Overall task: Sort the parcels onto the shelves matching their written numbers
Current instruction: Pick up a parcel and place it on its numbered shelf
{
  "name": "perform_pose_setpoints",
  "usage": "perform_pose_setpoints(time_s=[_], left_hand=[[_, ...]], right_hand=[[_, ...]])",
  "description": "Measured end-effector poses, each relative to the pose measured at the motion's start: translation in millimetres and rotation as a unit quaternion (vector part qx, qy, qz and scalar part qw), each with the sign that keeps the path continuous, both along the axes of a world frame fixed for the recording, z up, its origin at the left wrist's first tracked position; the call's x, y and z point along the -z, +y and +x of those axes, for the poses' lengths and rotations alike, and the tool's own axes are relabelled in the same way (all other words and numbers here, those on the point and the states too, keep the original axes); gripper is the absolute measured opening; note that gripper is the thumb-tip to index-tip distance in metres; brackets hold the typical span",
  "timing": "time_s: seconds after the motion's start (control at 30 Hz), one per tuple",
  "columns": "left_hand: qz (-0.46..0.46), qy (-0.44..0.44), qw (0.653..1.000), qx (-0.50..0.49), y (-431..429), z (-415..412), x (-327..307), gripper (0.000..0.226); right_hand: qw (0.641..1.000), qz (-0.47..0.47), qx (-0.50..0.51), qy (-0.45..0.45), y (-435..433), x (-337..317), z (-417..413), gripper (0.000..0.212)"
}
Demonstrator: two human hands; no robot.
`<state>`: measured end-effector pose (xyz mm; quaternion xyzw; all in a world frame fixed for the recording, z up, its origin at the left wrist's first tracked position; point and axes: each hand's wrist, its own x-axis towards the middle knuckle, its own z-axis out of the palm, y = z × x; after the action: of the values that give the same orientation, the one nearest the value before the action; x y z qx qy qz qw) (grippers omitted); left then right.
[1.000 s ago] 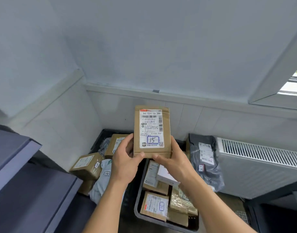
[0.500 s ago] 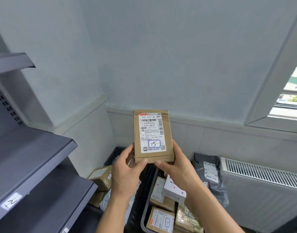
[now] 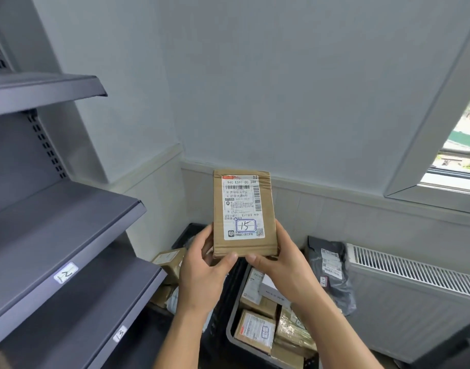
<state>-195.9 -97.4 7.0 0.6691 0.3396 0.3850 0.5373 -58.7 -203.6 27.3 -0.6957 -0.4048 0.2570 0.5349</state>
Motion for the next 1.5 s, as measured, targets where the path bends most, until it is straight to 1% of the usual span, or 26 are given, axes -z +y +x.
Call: perform_pose_setpoints(time_s=[0.2,0.4,0.6,0.7,0.87,0.97,1.2,1.33,1.5], left_hand=[[0.007,0.011,0.998,-0.062,-23,-25,-2,0.069],[0.005,-0.002,0.987,-0.159,-69,-43,-3,0.068],[-0.042,-0.025,0.964,-0.26,-133,-63,3,0.067],[-0.059,-0.032,0.947,-0.313,-164,-81,5,0.068],[-0.055,-0.028,0.917,-0.393,-210,-124,4,0.067],[-0.051,-0.027,0.898,-0.436,-236,-152,3,0.065],[-0.043,-0.046,0.858,-0.509,-302,-228,10,0.063],[-0.042,-0.048,0.839,-0.541,-349,-278,19,0.061],[-0.056,-0.064,0.806,-0.586,-413,-342,31,0.062]], right_hand=[[0.998,0.009,-0.062,-0.017,-8,-3,-11,0.06],[0.989,0.008,-0.144,-0.031,-21,2,-15,0.064],[0.97,-0.005,-0.241,-0.03,-45,10,-30,0.067],[0.953,-0.002,-0.304,-0.016,-57,13,-46,0.065],[0.921,0.001,-0.39,0.003,-72,18,-93,0.058],[0.899,0.002,-0.437,0.016,-81,19,-126,0.058],[0.855,-0.009,-0.518,0.013,-116,25,-214,0.059],[0.829,-0.021,-0.559,0.013,-151,32,-272,0.061],[0.796,-0.035,-0.604,0.01,-200,43,-347,0.061]])
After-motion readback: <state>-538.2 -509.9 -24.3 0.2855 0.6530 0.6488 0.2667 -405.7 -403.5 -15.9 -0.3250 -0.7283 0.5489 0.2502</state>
